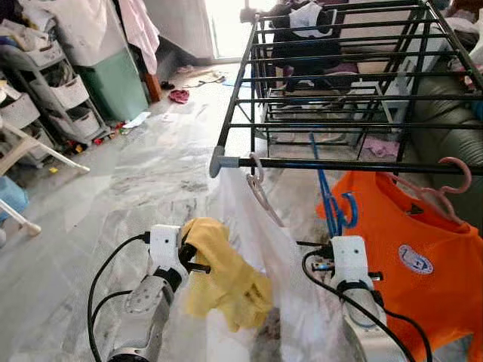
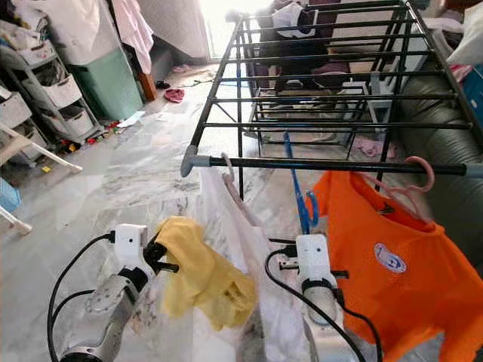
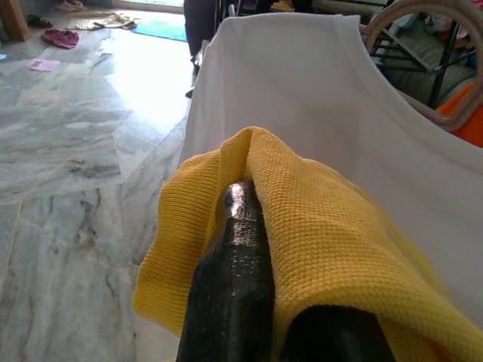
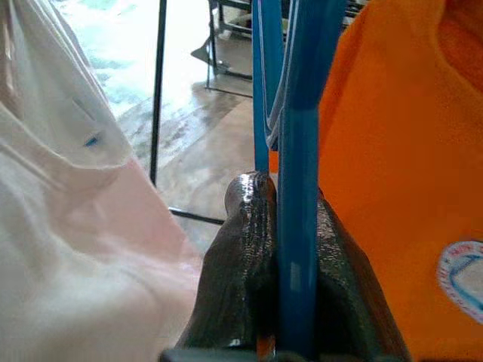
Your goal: Hang hanger
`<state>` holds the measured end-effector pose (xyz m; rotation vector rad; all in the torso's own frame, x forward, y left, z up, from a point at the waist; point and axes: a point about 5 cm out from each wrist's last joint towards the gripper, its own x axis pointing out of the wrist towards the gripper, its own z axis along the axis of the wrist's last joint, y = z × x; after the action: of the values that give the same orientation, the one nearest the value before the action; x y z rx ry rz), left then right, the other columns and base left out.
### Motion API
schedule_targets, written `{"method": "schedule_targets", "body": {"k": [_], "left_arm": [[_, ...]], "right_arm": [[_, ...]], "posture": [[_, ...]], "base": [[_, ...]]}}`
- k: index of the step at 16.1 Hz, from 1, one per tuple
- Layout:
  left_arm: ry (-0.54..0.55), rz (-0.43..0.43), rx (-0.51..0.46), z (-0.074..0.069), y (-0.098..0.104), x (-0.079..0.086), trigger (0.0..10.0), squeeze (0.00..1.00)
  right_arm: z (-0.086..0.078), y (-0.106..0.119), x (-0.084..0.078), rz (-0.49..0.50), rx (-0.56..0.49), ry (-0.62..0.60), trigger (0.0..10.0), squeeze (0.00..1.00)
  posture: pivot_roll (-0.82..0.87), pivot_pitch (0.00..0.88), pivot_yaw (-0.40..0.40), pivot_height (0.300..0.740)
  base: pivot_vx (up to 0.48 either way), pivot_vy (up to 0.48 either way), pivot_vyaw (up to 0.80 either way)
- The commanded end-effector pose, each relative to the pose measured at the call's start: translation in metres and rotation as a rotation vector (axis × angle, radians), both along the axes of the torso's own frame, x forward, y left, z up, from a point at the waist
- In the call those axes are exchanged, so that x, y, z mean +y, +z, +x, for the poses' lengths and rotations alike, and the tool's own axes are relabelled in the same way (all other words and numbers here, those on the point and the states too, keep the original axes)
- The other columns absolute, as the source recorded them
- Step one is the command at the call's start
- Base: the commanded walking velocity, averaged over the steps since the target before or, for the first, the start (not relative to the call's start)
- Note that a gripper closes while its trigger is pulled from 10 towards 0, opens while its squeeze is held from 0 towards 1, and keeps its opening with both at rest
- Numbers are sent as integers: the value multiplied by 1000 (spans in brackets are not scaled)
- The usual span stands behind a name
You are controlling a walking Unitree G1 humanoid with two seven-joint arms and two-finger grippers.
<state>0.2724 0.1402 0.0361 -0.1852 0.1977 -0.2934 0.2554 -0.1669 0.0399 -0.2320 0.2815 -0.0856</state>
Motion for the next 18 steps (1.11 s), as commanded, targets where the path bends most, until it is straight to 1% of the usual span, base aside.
{"method": "schedule_targets", "body": {"k": [1, 4, 7, 9, 12, 13, 14, 15, 17, 18], "left_arm": [[40, 16, -44, 1, 7, 9, 10000, 0], [72, 7, -39, -2, 6, 9, 10000, 0], [107, 14, -39, -3, 5, 14, 10000, 0], [120, 16, -36, -5, 5, 15, 10000, 0], [130, 15, -33, -7, 4, 15, 10000, 0], [134, 16, -31, -8, 4, 16, 10000, 0], [136, 17, -30, -8, 4, 16, 10000, 0], [137, 20, -30, -8, 4, 17, 10000, 0], [136, 26, -29, -8, 4, 18, 10000, 0], [140, 30, -28, -8, 4, 18, 10000, 0]], "right_arm": [[2, 7, -1, -1, -21, 10, 10000, 0], [9, 12, -1, -9, -30, 25, 10000, 0], [17, 17, 2, 21, -25, 19, 10000, 0], [28, 23, 2, 34, -26, 18, 10000, 0], [49, 35, 2, 67, -4, 7, 10000, 0], [57, 36, 2, 37, 27, 21, 10000, 0], [62, 35, 0, 15, 45, 21, 10000, 0], [69, 35, -5, 14, 71, 1, 10000, 0], [84, 43, -10, 39, 78, -18, 10000, 0], [89, 43, -14, 48, 111, -38, 10000, 0]], "posture": [[-242, 0, 80, 740], [-230, 0, 59, 740], [-212, 0, 49, 740], [-202, 0, 40, 740], [-187, 0, 29, 740], [-185, 0, 30, 740], [-180, 0, 30, 740], [-177, 0, 30, 740], [-167, 0, 29, 740], [-159, 0, 27, 740]], "base": [[0, 0, 0], [0, 0, 0], [0, 0, 0], [0, 0, 0], [0, 0, 0], [0, 0, 0], [0, 0, 0], [0, 0, 0], [0, 0, 0], [0, 0, 0]]}}
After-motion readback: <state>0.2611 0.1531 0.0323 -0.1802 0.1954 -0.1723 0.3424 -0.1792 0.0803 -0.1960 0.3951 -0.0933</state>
